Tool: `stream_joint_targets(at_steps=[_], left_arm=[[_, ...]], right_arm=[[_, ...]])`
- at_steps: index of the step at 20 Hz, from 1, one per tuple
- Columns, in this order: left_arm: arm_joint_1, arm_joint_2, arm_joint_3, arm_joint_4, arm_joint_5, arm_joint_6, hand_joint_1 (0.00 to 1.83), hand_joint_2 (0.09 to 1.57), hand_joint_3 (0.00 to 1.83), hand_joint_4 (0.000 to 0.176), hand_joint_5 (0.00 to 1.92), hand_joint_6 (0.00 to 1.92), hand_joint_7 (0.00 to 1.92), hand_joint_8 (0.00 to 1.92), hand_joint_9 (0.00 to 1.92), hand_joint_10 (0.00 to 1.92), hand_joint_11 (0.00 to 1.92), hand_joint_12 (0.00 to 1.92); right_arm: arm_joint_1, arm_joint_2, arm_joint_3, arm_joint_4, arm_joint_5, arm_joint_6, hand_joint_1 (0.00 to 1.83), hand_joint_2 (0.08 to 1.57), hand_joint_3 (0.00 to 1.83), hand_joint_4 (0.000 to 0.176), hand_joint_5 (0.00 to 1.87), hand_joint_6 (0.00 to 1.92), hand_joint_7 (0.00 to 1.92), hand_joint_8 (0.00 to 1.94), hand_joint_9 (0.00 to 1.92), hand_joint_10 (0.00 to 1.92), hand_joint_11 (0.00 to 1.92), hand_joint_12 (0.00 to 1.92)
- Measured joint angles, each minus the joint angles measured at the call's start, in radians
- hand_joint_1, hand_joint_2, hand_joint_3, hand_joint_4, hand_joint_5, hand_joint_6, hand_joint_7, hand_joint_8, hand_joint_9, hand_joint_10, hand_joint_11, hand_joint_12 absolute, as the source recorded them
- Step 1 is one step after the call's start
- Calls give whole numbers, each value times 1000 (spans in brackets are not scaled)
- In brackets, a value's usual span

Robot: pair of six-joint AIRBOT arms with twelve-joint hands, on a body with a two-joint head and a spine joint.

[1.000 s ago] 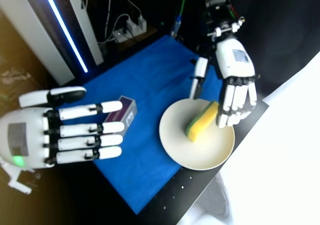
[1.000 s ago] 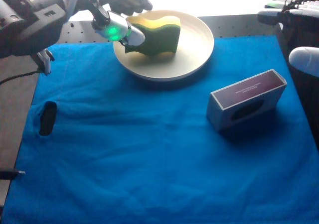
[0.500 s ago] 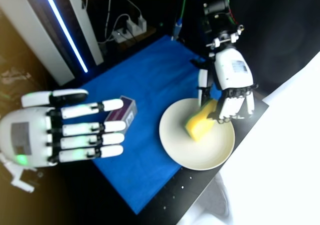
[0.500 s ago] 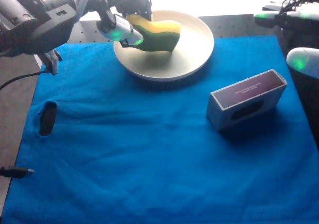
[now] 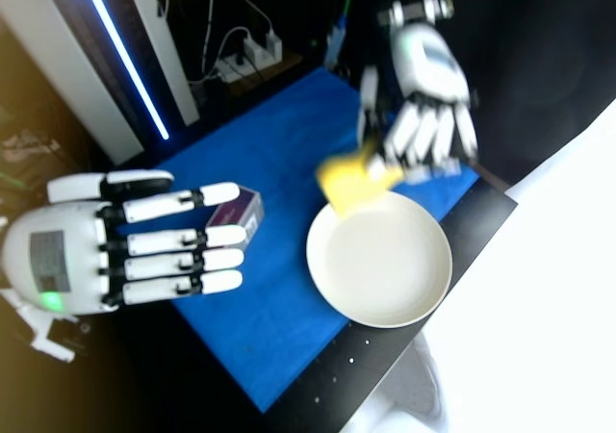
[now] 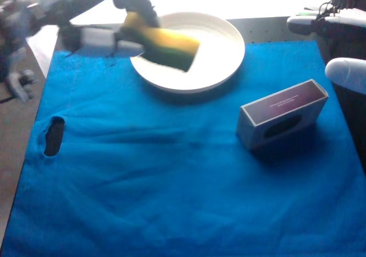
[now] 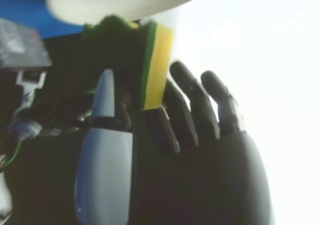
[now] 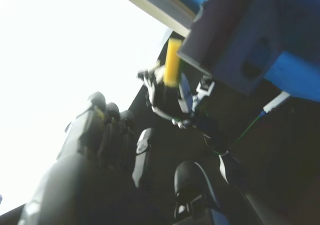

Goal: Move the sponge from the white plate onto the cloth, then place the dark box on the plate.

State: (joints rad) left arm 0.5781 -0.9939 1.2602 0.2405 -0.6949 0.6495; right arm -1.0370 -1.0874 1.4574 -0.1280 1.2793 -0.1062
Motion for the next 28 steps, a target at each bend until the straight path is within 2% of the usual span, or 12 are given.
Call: stream_joint_targets(at_steps=[1,3,6,8,9,12,13,15,22,24,25,28], left_arm=[[61,52,-51,-18,-53,10,1276,1086,1,0,1259,239,951,1267,895,1110,715,1604],[190,130,-140,-53,-122,16,1365,1063,2,0,1141,608,1015,924,990,1093,799,1379],[327,191,-239,-142,-218,85,1393,1067,0,0,1109,542,1060,921,977,1186,815,1294],[377,145,-222,-217,-252,100,1303,1086,0,0,1136,491,997,1172,937,1073,840,1348],[378,119,-206,-226,-235,92,1372,1079,0,0,1069,640,1071,927,929,1173,773,1261],[378,51,-168,-217,-167,77,1237,1105,5,0,1002,834,990,1086,763,757,471,1329],[376,41,-152,-230,-156,69,1150,1025,0,0,816,304,792,479,690,499,365,1187],[375,29,-135,-238,-123,82,1071,985,0,0,711,14,759,48,694,186,284,1088],[378,89,-177,-226,-162,84,828,967,0,0,422,0,500,0,494,13,13,1120],[378,126,-205,-235,-237,90,889,925,0,0,392,0,480,0,492,3,95,947],[378,139,-220,-232,-260,98,921,927,1,0,344,0,416,0,432,0,25,896],[378,171,-260,-222,-347,141,835,844,0,33,254,3,340,1,392,3,8,1010]], right_arm=[[0,3,-4,3,0,0,224,1397,0,146,389,10,315,9,210,9,161,21],[0,7,-10,0,2,1,232,1412,4,130,397,10,317,7,212,7,165,21],[0,8,-12,0,1,1,294,1420,2,128,411,4,319,1,216,3,174,17],[0,10,-12,5,1,1,338,1434,4,123,409,1,314,0,196,0,146,2],[0,10,-12,6,0,1,378,1430,0,119,416,2,320,2,200,2,152,4],[0,10,-12,3,0,1,386,1406,0,125,438,3,331,1,225,4,198,16],[0,10,-12,5,0,1,384,1410,0,126,434,1,320,0,219,1,193,12],[0,10,-12,3,1,1,410,1409,0,114,438,2,321,1,219,0,192,9],[0,11,-1,-3,-1,1,542,1214,0,163,307,0,263,0,183,2,155,8],[1,14,17,-39,-21,12,586,1050,0,137,292,2,242,1,134,0,71,0],[13,14,23,-68,-43,22,614,1017,0,159,293,2,219,0,105,0,48,0],[68,14,41,-164,-109,48,672,910,0,175,307,0,220,1,186,8,206,48]])
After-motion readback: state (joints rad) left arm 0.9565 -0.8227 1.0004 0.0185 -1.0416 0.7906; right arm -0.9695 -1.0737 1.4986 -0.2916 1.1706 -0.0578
